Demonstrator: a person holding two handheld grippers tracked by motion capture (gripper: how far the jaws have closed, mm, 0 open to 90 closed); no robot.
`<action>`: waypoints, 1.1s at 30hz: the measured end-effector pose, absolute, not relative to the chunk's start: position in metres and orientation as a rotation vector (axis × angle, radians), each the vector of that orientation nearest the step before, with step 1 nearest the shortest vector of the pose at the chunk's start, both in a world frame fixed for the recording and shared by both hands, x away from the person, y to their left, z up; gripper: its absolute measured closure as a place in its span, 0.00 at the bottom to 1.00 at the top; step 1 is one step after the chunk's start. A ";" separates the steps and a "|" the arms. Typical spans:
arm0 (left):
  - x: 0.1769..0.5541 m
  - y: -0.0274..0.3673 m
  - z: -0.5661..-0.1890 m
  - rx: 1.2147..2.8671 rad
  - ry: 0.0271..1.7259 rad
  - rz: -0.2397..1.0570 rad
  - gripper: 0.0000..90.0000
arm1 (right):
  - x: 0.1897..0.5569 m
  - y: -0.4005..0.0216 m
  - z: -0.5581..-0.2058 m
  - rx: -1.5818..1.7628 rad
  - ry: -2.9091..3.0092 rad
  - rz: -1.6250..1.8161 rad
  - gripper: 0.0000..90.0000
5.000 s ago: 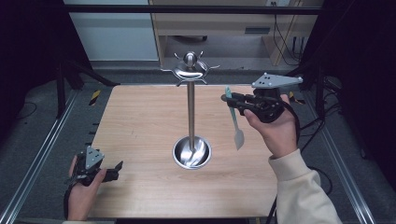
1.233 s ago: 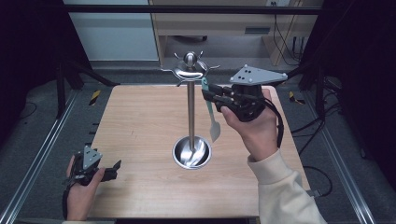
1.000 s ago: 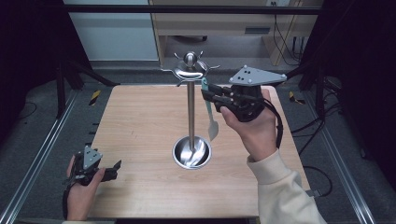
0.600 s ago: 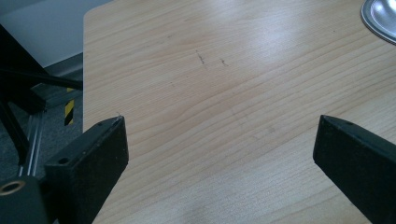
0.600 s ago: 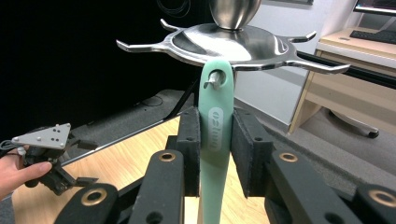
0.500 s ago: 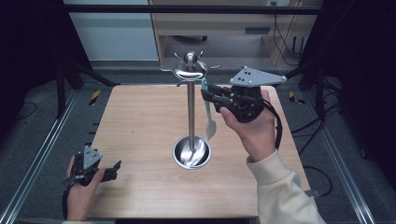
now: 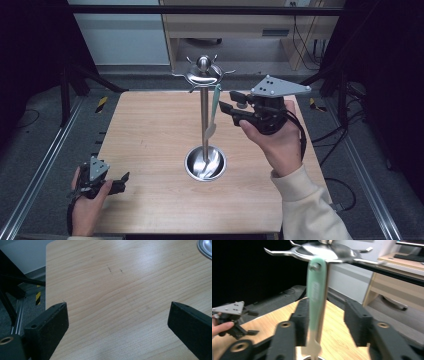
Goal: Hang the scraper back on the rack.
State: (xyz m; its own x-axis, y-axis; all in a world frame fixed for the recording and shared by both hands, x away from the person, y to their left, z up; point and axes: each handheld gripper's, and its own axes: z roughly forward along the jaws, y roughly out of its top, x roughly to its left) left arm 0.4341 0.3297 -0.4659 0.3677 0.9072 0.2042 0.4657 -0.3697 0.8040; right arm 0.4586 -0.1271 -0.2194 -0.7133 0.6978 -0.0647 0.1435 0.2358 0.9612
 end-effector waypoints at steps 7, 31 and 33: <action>0.432 0.330 -0.464 1.969 1.179 0.875 0.03 | 0.452 -0.143 -0.235 0.830 1.867 1.410 0.28; 0.433 0.330 -0.465 1.972 1.177 0.869 0.03 | 0.453 -0.185 -0.335 1.021 1.858 1.352 0.15; 0.434 0.329 -0.465 1.979 1.175 0.866 0.03 | 0.455 -0.186 -0.345 1.029 1.876 1.350 0.15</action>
